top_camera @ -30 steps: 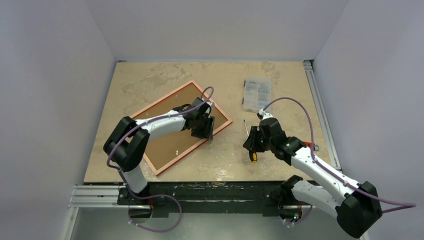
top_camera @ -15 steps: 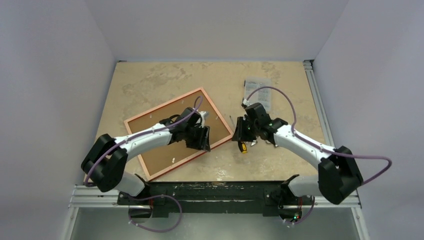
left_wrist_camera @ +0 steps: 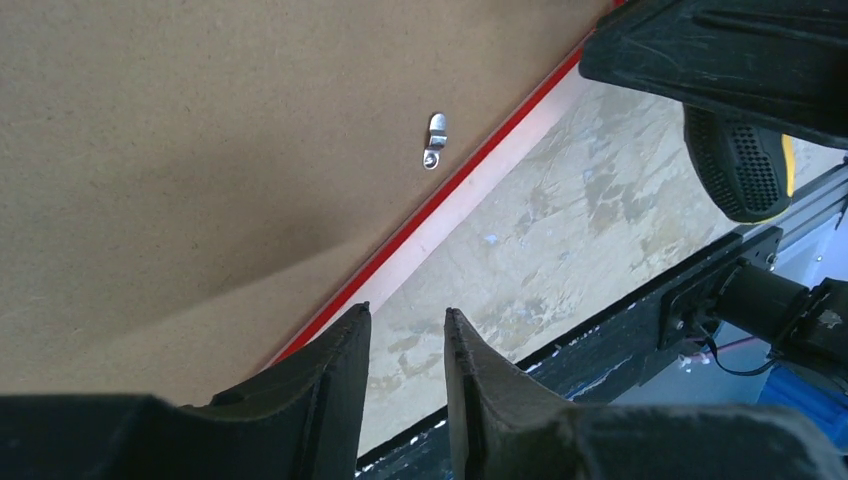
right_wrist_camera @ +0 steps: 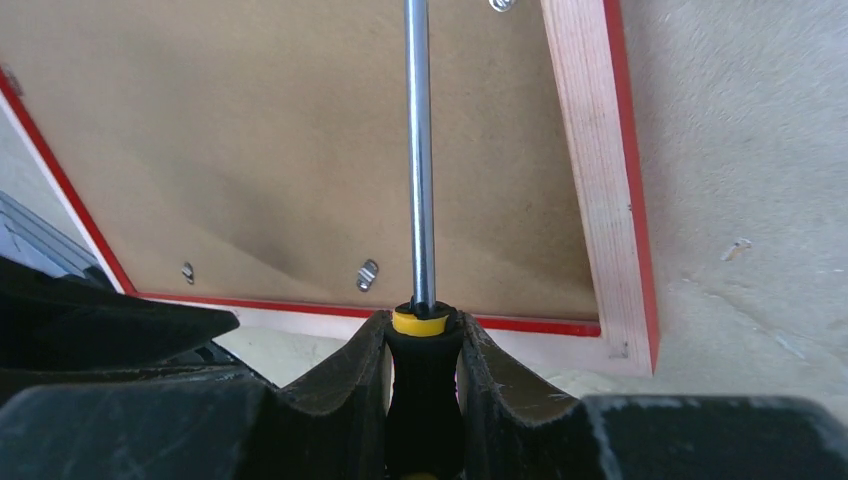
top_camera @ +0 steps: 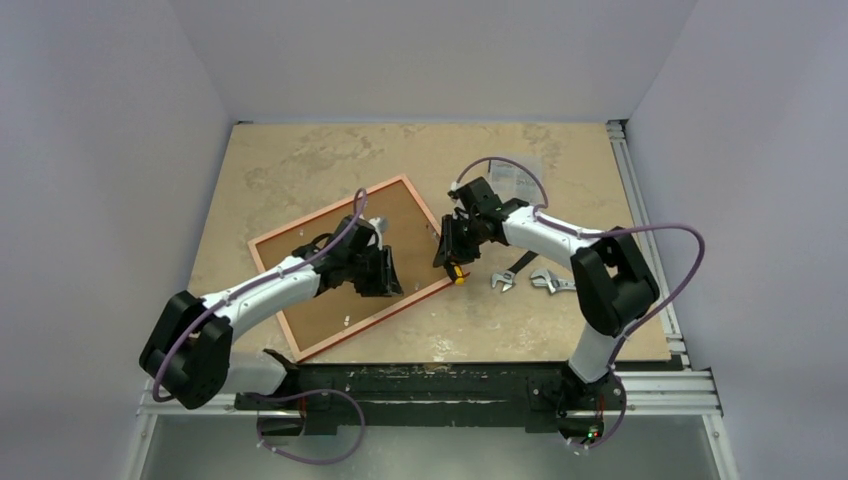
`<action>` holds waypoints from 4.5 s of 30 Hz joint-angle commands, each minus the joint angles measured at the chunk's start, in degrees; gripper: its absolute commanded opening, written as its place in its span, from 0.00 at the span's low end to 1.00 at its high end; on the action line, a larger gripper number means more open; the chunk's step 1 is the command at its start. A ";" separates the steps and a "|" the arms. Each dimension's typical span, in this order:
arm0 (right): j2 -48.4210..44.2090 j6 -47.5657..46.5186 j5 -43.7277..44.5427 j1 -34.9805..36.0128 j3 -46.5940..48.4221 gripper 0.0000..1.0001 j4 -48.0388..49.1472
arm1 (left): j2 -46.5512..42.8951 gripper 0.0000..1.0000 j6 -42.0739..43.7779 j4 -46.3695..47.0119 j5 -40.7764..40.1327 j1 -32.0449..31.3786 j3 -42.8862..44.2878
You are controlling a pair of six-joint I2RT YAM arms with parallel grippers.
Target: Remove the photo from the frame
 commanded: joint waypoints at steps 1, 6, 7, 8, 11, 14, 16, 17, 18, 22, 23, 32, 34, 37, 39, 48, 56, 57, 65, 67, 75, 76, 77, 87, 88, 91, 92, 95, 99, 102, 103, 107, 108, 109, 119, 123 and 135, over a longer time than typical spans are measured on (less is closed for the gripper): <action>2.28 1.90 -4.30 0.07 3.22 0.00 -3.29 | 0.74 0.30 0.84 2.35 2.29 0.05 -1.05; 2.78 3.17 -1.89 0.10 3.59 0.00 -7.51 | 1.96 0.29 0.61 5.80 2.72 -0.13 -3.95; 2.62 3.81 -1.85 0.11 3.22 0.00 -7.63 | 2.55 0.28 0.54 6.31 2.81 -0.13 -4.24; 2.40 4.53 -1.58 0.05 2.88 0.00 -7.79 | 3.11 0.28 0.45 6.94 3.02 -0.13 -4.57; 2.32 5.63 -0.35 0.10 2.43 0.00 -8.77 | 4.68 0.27 -0.05 8.91 4.12 -0.29 -5.47; 1.96 6.53 1.16 0.10 2.51 0.00 -9.80 | 5.53 0.26 -0.10 9.57 4.37 -0.59 -5.80; 1.23 6.85 1.38 0.05 2.16 0.00 -9.81 | 5.67 0.26 0.09 9.69 4.35 -0.71 -6.06; 0.82 7.17 1.41 0.03 1.87 0.00 -9.59 | 5.66 0.26 0.34 9.61 4.19 -0.65 -6.23; 0.60 7.21 1.63 0.08 1.82 0.00 -9.62 | 5.58 0.26 0.47 9.53 4.01 -0.61 -6.37; 0.86 7.55 2.56 0.03 1.84 0.00 -9.91 | 5.54 0.25 1.02 9.28 3.84 -0.64 -6.69; 0.84 7.49 3.01 0.09 1.85 0.00 -10.23 | 5.49 0.25 1.09 9.21 3.79 -0.61 -6.77; 0.47 7.73 4.18 -0.06 -0.38 0.00 -7.97 | 5.33 0.25 1.11 9.21 4.09 -0.63 -6.79; 1.53 7.08 3.26 -0.20 0.53 0.00 -7.44 | 5.21 0.25 1.25 8.78 4.13 -0.70 -6.71; 2.41 6.24 2.10 -0.23 1.41 0.00 -6.57 | 4.77 0.25 1.47 8.09 3.75 -0.65 -6.79; 2.80 5.07 1.91 -0.27 2.22 0.00 -6.56 | 4.62 0.25 1.42 8.08 3.63 -0.62 -6.97; 5.07 -1.22 -1.65 -0.29 5.39 0.00 -7.15 | 4.71 0.25 0.87 8.20 3.74 -0.59 -6.99; 7.12 -8.05 -5.24 -0.21 7.34 0.00 -8.21 | 4.36 0.25 0.82 7.59 3.58 -0.70 -6.96; 7.43 -9.01 -5.54 -0.15 7.53 0.00 -8.41 | 4.16 0.25 0.79 7.52 3.48 -0.66 -6.97; 6.64 -12.74 -5.56 -0.18 9.91 0.00 -10.31 | 1.62 0.25 0.61 6.00 2.72 -0.71 -6.93; 4.09 -11.61 -4.07 -0.19 10.11 0.00 -9.91 | 0.88 0.25 0.67 4.96 2.60 -0.66 -6.20; -14.27 -4.84 12.27 -0.41 2.39 0.00 -6.30 | -6.72 0.35 2.49 -2.00 4.35 0.03 1.20; -16.44 -4.34 16.04 -0.64 0.63 0.00 -6.38 | -8.03 0.37 2.80 -3.14 4.97 0.40 2.69; -18.43 -4.11 20.02 -1.25 -0.56 0.00 -7.13 | -8.86 0.39 3.27 -4.37 5.66 1.04 4.48; -22.13 -4.81 43.72 -24.95 -6.60 0.00 -13.32 | -9.76 0.47 8.11 -16.92 8.53 4.67 30.86; -20.75 -5.27 43.49 -27.07 -6.15 0.00 -13.20 | -9.43 0.47 8.66 -17.64 8.33 4.62 32.96; -15.84 -6.87 43.10 -30.73 -4.00 0.00 -11.91 | -7.92 0.48 11.54 -19.33 6.63 4.77 37.40; -13.29 -7.42 43.94 -31.27 -3.03 0.00 -11.51 | -7.34 0.48 12.94 -20.00 5.84 4.85 38.32; -7.56 -9.63 46.69 -31.87 -0.46 0.00 -9.93 | -6.30 0.48 16.64 -20.63 3.39 4.94 38.53; -0.95 -12.59 47.59 -32.18 3.06 0.00 -8.77 | -6.53 0.47 21.23 -20.31 -2.85 4.90 35.34; 3.10 -13.90 49.31 -32.46 4.89 0.00 -8.52 | -7.33 0.47 22.21 -18.35 -3.79 5.92 31.99; 4.35 -14.31 49.61 -32.60 5.28 0.00 -8.18 | -7.31 0.47 22.20 -18.42 -3.69 6.21 31.68; 8.38 -16.79 47.71 -32.75 6.88 0.02 -7.62 | -7.89 0.47 22.31 -17.78 -3.08 6.28 30.76; 8.86 -17.27 47.48 -32.75 6.82 0.06 -7.49 | -7.98 0.47 22.31 -17.73 -3.01 6.23 30.48; 9.63 -17.71 46.86 -32.81 6.63 0.11 -7.33 | -7.99 0.47 22.36 -17.66 -3.16 6.23 30.40; 11.10 -18.25 40.31 -32.75 5.21 0.35 -7.79 | -5.78 0.46 21.96 -17.80 -2.38 6.29 30.23; 11.44 -18.27 39.02 -32.75 5.07 0.39 -7.66 | -5.73 0.46 21.94 -17.65 -2.38 6.30 30.08; 8.73 -18.51 35.34 -32.75 4.60 0.55 -7.26 | -4.00 0.45 21.29 -16.66 -0.65 6.29 29.25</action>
